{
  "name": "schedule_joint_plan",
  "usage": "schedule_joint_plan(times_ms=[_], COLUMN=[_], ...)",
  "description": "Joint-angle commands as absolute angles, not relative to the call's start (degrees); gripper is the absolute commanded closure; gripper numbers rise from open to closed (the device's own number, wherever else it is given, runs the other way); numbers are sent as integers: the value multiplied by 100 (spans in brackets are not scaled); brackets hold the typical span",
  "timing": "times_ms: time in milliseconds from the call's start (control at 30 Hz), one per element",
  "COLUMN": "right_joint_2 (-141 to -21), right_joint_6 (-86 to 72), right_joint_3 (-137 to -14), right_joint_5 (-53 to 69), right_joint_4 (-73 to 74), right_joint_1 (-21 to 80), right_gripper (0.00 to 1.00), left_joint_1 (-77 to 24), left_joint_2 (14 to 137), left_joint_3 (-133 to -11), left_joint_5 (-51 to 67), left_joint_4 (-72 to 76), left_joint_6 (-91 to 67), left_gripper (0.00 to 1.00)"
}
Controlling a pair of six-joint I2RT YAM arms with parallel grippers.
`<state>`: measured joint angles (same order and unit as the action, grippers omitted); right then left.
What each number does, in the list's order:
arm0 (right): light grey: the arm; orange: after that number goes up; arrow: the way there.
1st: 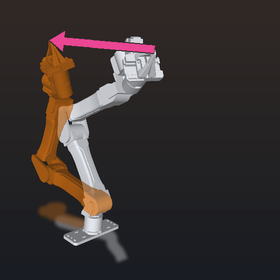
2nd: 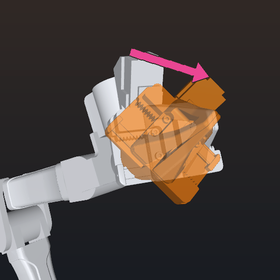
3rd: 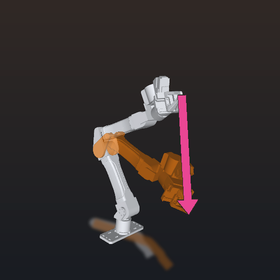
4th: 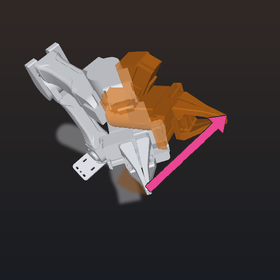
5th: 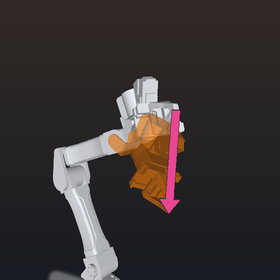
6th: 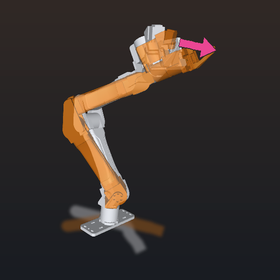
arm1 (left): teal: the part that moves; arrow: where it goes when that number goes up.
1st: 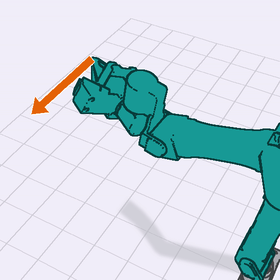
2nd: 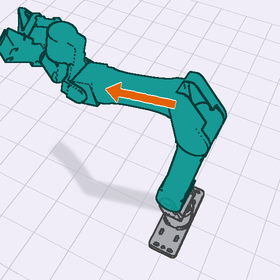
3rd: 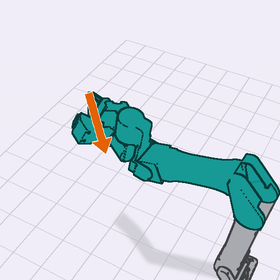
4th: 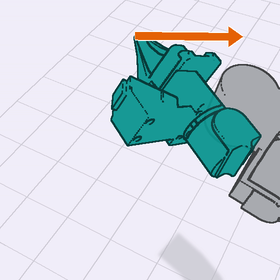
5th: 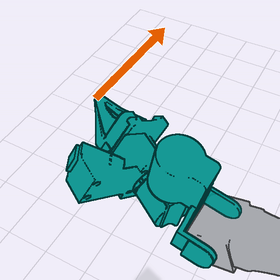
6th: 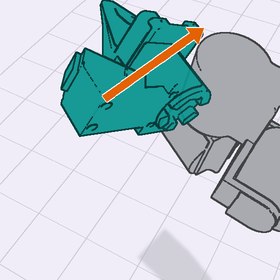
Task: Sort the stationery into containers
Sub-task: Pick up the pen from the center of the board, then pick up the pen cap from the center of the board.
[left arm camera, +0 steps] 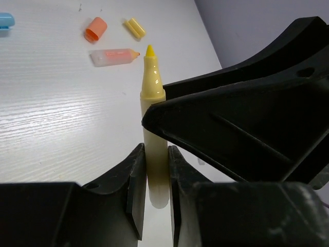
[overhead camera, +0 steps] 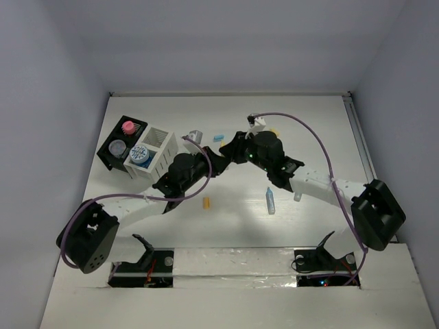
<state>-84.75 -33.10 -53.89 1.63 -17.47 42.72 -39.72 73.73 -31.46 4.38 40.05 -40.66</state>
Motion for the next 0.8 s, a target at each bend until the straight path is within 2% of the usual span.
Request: schedule_joint_plan(times_ms=[0, 67, 100, 133, 233, 300, 400, 533, 767], right_joint_2=[-8192, -8130, -8043, -7990, -7779, -7647, -7558, -7962, -9007], right_joint_6=[-3472, -3402, -3367, -3358, -3541, -3638, -3551, -3366, -3208], right_joint_3=[-5361, -5396, -5396, -5396, -5379, -5222, -5150, -5273, -5782], right_joint_5=[211, 88, 53, 44, 560, 1019, 967, 844, 484], right_joint_4=[-2040, -1925, -1812, -1758, -1573, -1591, -1216, -730, -378], right_joint_1=[4333, 4333, 4333, 4246, 3790, 3378, 3033, 2262, 1522], right_gripper=[85, 67, 55, 47, 35, 32, 32, 32, 32], left_joint_1=[-4008, -4008, -4008, -4008, -4008, -4008, -4008, -4008, -4008], left_joint_2=[7199, 7058, 6892, 6812, 6435, 6154, 5750, 5485, 5265], left_joint_3=[-3270, -3252, -3252, -3252, -3173, -3129, -2997, -2971, -2883], left_joint_5=[545, 510, 492, 449, 282, 229, 255, 272, 299], left_joint_4=[4316, 4097, 4017, 3912, 3342, 3147, 2997, 2699, 2715], left_joint_6=[-3920, -3806, -3736, -3587, -3393, -3226, -3103, -2892, -2584], left_gripper=[100, 100, 100, 100, 100, 100, 100, 100, 100])
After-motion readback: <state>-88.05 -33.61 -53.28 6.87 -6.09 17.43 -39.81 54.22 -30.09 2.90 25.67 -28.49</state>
